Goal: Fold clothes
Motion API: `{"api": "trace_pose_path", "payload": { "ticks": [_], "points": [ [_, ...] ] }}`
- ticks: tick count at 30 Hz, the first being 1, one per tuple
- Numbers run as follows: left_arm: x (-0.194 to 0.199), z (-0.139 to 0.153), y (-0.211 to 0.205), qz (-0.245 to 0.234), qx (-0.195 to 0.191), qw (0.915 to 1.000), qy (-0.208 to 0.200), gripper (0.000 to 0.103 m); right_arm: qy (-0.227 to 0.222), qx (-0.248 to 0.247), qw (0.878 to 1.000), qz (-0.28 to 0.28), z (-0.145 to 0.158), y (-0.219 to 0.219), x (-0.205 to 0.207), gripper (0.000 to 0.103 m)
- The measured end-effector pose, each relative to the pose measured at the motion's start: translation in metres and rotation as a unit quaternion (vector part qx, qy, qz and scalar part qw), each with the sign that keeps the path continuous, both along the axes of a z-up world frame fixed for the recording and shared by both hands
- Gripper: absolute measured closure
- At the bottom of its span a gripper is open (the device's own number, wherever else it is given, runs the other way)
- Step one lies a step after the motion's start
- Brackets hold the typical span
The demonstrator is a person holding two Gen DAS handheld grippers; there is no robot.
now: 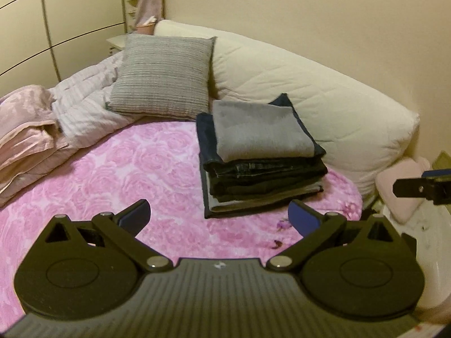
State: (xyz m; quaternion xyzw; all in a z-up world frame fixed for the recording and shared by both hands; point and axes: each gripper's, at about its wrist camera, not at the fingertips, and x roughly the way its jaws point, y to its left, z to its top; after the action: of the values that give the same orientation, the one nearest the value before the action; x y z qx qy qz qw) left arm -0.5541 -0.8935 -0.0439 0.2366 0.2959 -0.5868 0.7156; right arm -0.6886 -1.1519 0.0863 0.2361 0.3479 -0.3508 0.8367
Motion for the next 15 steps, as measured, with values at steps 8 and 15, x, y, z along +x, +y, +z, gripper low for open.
{"api": "trace_pose_path", "payload": {
  "ticks": [8,15],
  "points": [
    [-0.025,0.009,-0.005,0.02,0.021,0.9996,0.004,0.001,0.013,0.006,1.0,0.025,-0.001,-0.006,-0.013,0.014],
    [-0.041,0.004,-0.004,0.017,0.037,0.9992,0.004,0.001,0.014,0.01,0.999,0.028,-0.005,-0.005,-0.021,0.014]
  ]
}}
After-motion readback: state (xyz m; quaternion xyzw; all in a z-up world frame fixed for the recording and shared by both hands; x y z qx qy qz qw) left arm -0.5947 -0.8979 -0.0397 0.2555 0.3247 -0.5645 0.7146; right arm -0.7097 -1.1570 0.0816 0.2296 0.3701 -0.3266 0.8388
